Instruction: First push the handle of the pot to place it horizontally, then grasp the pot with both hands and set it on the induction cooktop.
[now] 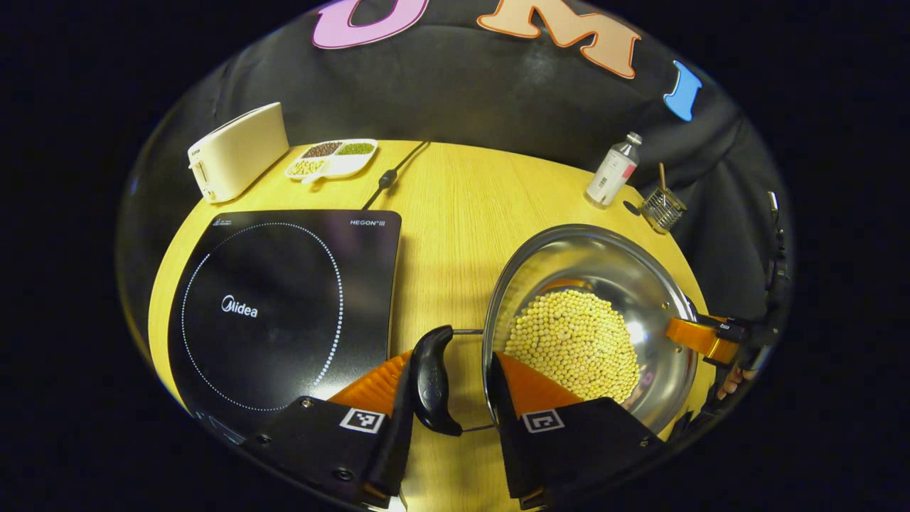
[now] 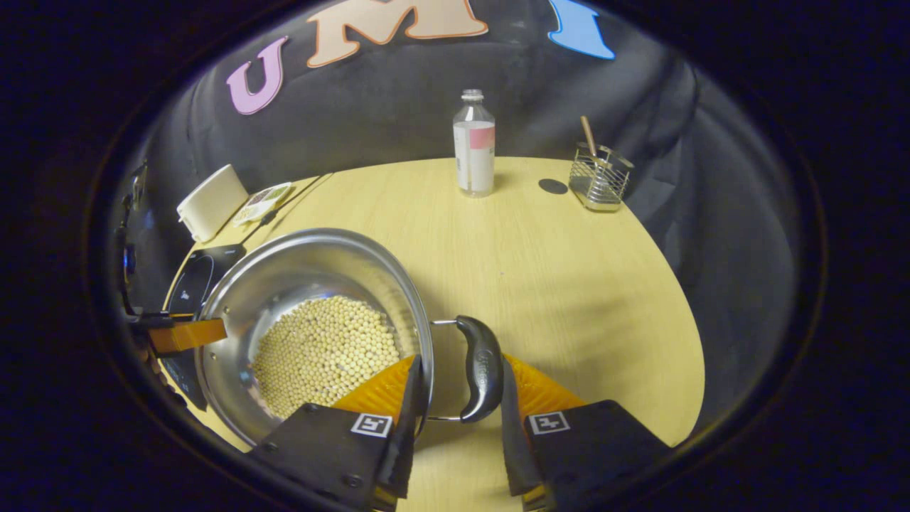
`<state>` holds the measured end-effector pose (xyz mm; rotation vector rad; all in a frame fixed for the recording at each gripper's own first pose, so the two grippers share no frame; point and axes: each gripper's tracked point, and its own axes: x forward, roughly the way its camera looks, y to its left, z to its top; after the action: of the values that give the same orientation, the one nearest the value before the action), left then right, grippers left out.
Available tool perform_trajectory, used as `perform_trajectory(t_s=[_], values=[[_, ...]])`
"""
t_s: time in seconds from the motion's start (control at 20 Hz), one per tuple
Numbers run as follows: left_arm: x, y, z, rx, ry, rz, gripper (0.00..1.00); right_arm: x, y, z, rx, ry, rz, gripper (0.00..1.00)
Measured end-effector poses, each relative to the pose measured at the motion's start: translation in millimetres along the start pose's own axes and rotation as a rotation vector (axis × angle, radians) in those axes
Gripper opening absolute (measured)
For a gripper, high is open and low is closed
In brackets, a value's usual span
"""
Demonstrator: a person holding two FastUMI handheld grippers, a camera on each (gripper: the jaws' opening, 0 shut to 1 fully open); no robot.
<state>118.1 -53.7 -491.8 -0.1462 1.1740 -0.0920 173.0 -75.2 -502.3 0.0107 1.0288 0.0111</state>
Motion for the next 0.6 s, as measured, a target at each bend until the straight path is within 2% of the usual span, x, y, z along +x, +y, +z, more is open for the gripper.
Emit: perform_trajectory(t_s=[0.35,0.6], values=[[-31,0,5,0.004,-0.007,-0.011,0.55,-31,5,-2,0.022,-0.002,0.013,0.48],[-61,21,18,0.023,-0.032,0.008,0.55,-49,34,2,0.044,-0.020,0.037,0.48]])
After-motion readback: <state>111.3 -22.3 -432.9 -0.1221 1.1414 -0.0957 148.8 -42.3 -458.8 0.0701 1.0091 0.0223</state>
